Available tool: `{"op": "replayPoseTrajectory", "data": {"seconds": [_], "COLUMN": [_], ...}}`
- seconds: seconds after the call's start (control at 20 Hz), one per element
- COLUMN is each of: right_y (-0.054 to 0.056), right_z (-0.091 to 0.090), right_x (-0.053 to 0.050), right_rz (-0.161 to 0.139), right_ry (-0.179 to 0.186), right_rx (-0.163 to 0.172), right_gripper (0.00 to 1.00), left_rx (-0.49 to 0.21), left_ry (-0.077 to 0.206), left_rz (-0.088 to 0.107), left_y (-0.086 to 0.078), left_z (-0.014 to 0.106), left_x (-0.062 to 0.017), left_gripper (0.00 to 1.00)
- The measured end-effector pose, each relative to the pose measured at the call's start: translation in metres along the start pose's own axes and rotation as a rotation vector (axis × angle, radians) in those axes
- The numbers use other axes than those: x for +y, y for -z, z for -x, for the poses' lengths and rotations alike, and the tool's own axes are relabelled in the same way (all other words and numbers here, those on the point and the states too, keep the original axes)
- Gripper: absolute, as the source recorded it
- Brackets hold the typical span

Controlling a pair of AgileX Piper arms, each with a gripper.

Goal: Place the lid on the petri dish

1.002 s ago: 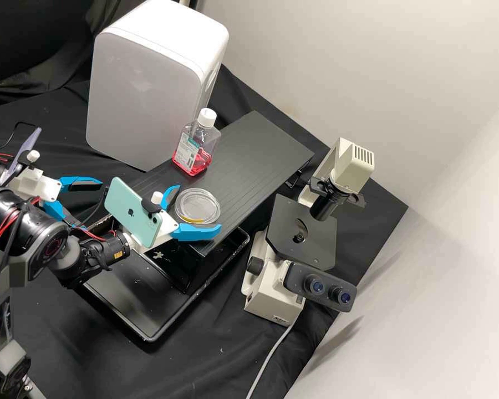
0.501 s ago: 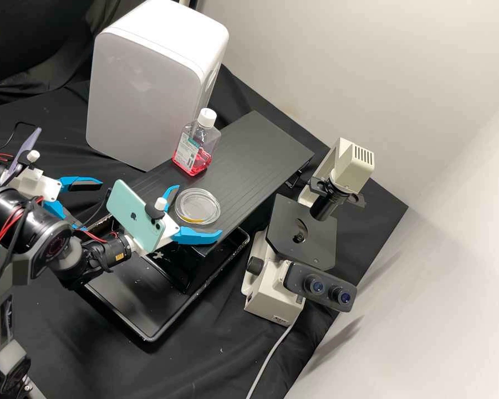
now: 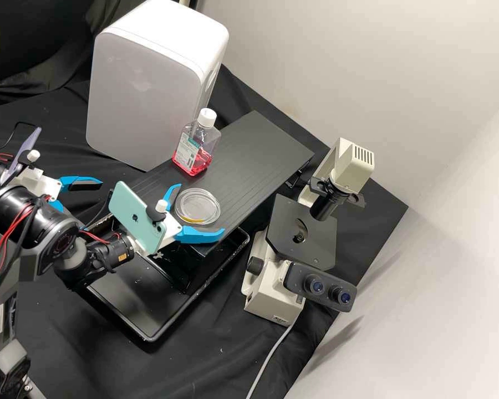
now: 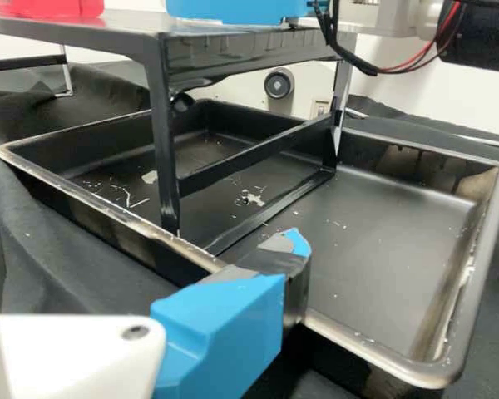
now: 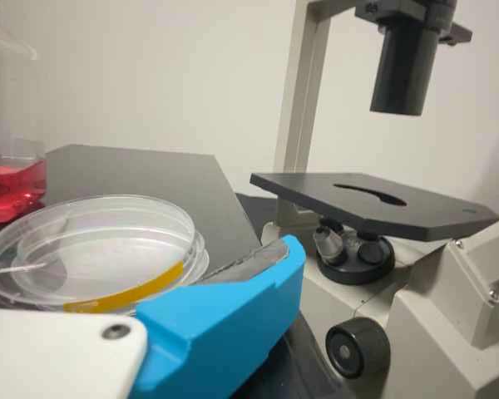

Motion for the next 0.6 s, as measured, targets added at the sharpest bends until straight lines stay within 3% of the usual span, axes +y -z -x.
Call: {"op": "replayPoseTrajectory", "data": {"seconds": [0.15, 0.25, 0.3, 0.6], "right_y": [0.0006, -0.0008, -0.0021, -0.0023], "right_z": [-0.0051, -0.0067, -0.0073, -0.0081], "right_x": [0.0009, -0.0001, -0.0001, -0.0010], "right_rz": [-0.015, -0.044, -0.055, -0.082], "right_ry": [0.011, 0.026, 0.033, 0.058], "right_rx": [0.027, 0.040, 0.045, 0.069], "right_gripper": [1.00, 1.00, 0.00, 0.00], "left_rx": [0.001, 0.001, 0.001, 0.005], "left_ry": [0.000, 0.000, 0.000, -0.003], "left_rz": [0.001, 0.001, 0.001, 0.004], "left_y": [0.0001, 0.0001, 0.0001, -0.0011], "left_z": [0.0000, 0.0000, 0.0000, -0.0006], "left_x": [0.0000, 0.0000, 0.0000, -0.0001], "left_gripper": [1.00, 1.00, 1.00, 1.00]}}
